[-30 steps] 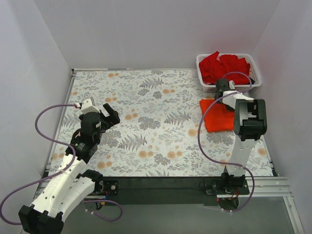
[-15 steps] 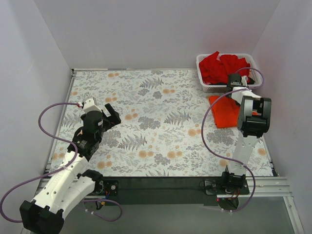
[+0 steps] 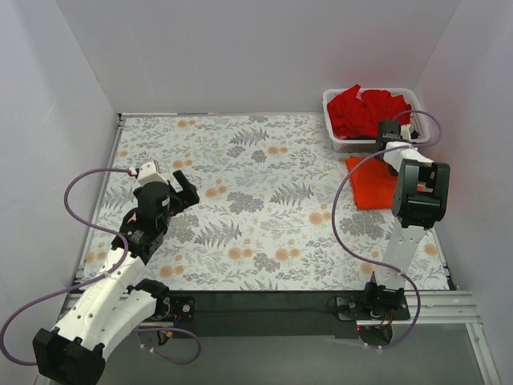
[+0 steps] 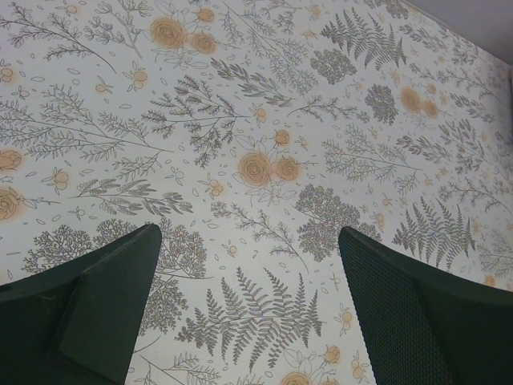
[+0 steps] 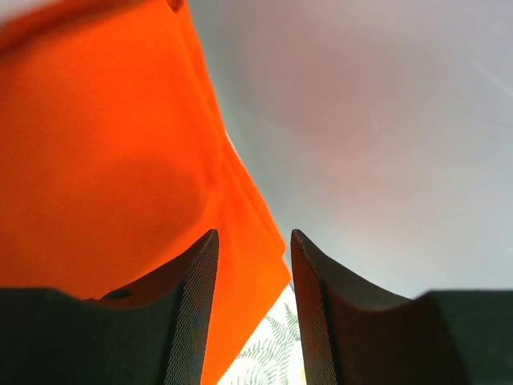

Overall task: Fold and stack the t-shirts
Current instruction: Neatly place the folded tshirt to the corner

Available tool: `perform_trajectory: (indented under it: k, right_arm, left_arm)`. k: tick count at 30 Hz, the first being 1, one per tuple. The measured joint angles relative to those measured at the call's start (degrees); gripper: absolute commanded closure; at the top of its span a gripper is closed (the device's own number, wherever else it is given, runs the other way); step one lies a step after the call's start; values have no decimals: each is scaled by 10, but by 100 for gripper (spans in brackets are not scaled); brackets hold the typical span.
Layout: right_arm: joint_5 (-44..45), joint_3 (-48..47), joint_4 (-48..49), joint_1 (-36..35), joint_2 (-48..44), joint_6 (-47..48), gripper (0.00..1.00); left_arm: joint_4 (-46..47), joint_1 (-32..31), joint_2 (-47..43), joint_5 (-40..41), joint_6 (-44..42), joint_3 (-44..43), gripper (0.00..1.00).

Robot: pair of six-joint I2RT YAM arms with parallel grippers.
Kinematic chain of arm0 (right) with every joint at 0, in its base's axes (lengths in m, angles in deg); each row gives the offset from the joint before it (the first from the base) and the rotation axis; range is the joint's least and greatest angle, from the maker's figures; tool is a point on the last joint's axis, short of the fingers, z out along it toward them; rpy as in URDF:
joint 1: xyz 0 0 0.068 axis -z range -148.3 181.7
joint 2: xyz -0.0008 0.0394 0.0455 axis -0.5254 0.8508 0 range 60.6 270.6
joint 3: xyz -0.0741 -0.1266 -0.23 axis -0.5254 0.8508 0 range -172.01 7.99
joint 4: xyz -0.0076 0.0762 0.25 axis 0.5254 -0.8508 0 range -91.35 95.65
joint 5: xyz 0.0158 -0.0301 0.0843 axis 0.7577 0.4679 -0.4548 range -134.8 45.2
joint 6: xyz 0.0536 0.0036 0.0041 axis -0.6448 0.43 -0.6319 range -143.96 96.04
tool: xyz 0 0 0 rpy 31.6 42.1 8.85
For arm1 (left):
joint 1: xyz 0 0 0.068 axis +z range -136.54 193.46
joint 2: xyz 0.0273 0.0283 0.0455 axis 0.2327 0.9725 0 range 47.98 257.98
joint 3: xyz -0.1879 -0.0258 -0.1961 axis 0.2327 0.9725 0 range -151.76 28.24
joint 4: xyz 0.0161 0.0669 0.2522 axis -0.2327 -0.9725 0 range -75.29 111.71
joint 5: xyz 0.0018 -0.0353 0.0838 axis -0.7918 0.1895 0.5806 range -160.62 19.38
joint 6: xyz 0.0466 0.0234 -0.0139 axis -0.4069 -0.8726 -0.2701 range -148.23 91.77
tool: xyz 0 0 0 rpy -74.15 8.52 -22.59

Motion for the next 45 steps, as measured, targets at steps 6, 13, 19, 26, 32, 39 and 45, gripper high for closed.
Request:
perform_trajectory:
  k: [6,13,19,26,32,39,45]
  right_arm:
    - [-38,31,-9,-62,-71,-39,40]
    - [-151,80,-16,-165,-116,-96,41]
    - [-179,87,-31,-192,-87,-122,43]
    - [-170,86,-36,-206,-54,-124,52]
    - [-145,85,-34,-209,-40,-113,85]
    - [-68,79,-31,-212,-9,-71,99]
    - [-27,69,-27,-212,14,-27,99]
  left_arm:
    - [0,0,0,0,0,0,7]
    - [0,0,0,-4,0,0,8]
    - [0,0,0,-6,0,0,8]
    - [0,0,0,-9,0,0,8]
    - [0,0,0,-9,0,0,8]
    - [0,0,2,-11,0,0,8]
    - [0,0,6,-13,0,0,8]
